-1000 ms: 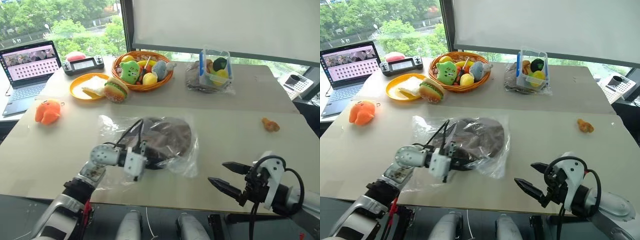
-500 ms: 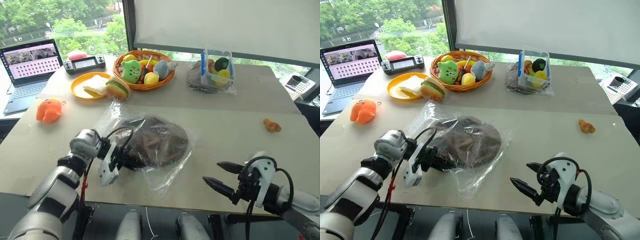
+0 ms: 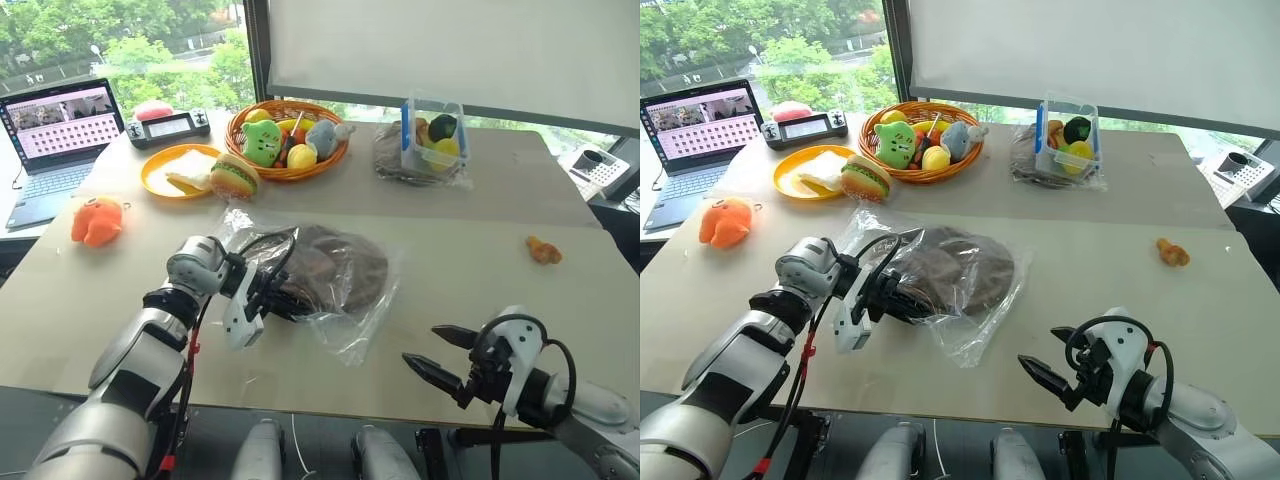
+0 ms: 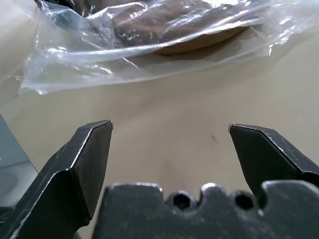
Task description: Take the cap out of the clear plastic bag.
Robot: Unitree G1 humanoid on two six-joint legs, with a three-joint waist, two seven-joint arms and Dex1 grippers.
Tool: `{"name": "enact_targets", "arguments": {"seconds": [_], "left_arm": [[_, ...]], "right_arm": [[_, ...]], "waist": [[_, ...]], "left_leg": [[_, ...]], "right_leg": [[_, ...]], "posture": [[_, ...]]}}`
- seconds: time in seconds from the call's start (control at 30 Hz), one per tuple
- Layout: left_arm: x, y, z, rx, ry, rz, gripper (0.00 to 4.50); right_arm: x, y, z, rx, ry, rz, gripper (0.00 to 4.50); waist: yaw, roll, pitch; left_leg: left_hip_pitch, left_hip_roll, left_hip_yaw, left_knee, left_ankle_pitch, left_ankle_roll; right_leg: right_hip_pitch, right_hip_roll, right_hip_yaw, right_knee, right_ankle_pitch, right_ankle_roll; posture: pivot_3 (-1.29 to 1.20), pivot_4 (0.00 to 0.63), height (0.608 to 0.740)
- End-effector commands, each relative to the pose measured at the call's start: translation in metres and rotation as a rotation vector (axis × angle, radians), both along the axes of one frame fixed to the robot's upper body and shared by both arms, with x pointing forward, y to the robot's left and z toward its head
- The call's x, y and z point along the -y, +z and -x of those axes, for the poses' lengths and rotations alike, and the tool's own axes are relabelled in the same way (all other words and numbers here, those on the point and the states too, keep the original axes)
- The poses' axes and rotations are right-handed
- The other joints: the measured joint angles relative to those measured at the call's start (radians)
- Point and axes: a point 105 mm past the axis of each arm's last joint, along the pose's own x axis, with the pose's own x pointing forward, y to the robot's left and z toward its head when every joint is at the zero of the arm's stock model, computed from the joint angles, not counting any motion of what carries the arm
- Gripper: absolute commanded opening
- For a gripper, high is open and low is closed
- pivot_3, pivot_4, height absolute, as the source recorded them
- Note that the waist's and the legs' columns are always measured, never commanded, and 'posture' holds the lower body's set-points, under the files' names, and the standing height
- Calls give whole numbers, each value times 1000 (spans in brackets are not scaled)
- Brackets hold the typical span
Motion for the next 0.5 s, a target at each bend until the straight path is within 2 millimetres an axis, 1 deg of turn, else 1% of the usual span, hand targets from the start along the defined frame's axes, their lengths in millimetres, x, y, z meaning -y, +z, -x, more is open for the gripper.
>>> {"name": "enact_targets", "arguments": {"seconds": [0.03,0.1,0.17,0.23,0.3,0.33,0.4,0.43,0.5], "left_arm": [[-8,7,-8,15,47,-5,1386],[-10,8,-10,13,63,5,2076],[-12,11,-13,5,90,20,2858],[-19,11,-16,-16,125,19,3450],[-24,14,-19,-72,172,39,3450],[-30,11,-21,-120,206,3,3450],[-37,11,-21,-175,239,-14,3450],[-45,5,-19,-249,272,-79,3450],[-56,1,-11,-398,321,-128,3450]], "right_arm": [[-1,10,0,59,12,8,4500],[-1,10,-1,58,13,9,4500],[0,10,-3,57,23,12,4500],[1,10,-6,57,35,18,4500],[3,10,-10,58,45,25,4500],[4,11,-12,59,51,28,4500],[5,11,-14,59,58,28,4500],[5,10,-15,56,66,27,4500],[6,9,-17,47,80,33,4500]], "waist": [[-2,0,0],[-4,0,0],[-4,0,0],[-4,0,0],[-5,0,0],[-4,0,0],[-9,0,0],[-11,0,0],[-16,0,0]], "left_leg": [[0,0,0,0,0,0],[0,0,0,0,0,0],[0,0,0,0,0,0],[0,0,0,0,0,0],[0,0,0,1,0,0],[0,0,0,1,0,0],[0,0,0,1,0,0],[0,0,0,0,0,0],[0,0,-1,0,0,0]], "right_leg": [[0,0,0,0,0,0],[0,0,0,0,0,0],[0,0,0,0,0,0],[0,0,0,0,0,0],[0,0,0,1,0,0],[0,0,0,1,0,0],[0,0,0,1,0,0],[0,1,0,1,0,0],[0,1,0,1,0,0]], "posture": [[0,150,740],[0,150,740],[0,150,740],[0,150,740],[0,150,740],[0,150,740],[0,150,740],[0,150,740],[0,150,740]]}}
